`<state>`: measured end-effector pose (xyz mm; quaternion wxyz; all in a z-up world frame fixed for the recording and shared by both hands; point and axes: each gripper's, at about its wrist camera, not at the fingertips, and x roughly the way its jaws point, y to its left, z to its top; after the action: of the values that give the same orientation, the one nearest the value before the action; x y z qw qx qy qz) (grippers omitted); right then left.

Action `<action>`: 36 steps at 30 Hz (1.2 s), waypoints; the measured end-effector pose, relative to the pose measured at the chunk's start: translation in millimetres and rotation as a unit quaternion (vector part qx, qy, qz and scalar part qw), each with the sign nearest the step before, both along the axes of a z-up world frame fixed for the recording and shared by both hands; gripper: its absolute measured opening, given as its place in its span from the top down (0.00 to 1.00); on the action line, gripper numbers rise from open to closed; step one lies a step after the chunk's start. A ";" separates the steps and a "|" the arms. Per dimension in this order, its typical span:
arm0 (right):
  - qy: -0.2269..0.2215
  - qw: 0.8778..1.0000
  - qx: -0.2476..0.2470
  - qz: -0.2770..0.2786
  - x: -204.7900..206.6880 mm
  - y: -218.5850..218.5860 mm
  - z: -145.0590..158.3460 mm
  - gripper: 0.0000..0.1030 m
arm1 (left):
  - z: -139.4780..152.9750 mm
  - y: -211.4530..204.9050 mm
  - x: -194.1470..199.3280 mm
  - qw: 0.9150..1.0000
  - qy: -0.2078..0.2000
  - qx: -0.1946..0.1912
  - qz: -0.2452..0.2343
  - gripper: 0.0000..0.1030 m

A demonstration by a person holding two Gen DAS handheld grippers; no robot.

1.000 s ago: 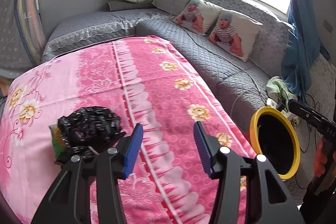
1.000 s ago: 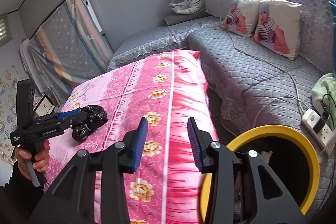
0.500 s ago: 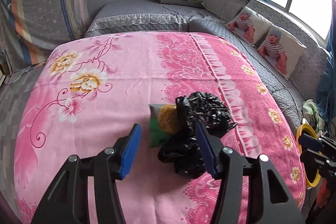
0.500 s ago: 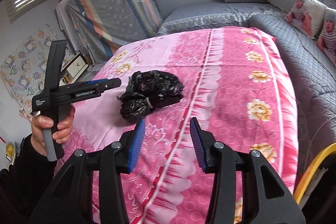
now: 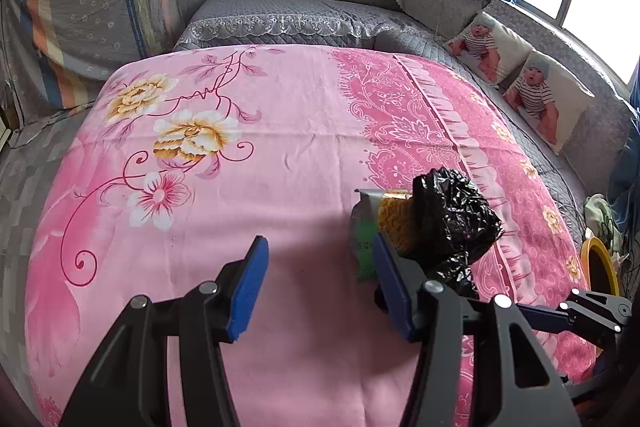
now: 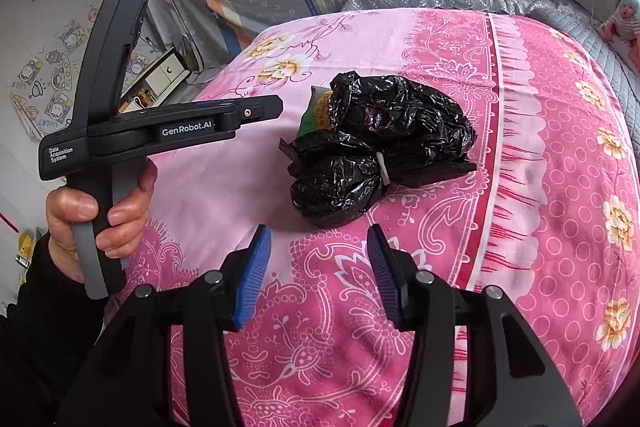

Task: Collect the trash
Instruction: 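Close the right tool on a large black bag while the left tool approaches the green wrapper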

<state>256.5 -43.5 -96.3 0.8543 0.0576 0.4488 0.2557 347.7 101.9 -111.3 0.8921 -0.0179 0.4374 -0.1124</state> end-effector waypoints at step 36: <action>0.040 0.999 -0.005 -0.021 64.2 9.5 -25.0 0.76 | -38.6 -24.5 70.0 0.998 0.056 0.034 -0.023 0.53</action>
<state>320.8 -34.1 -121.3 0.8412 0.0730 0.4827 0.2326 417.7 77.3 -149.9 0.8633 0.0163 0.4905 -0.1173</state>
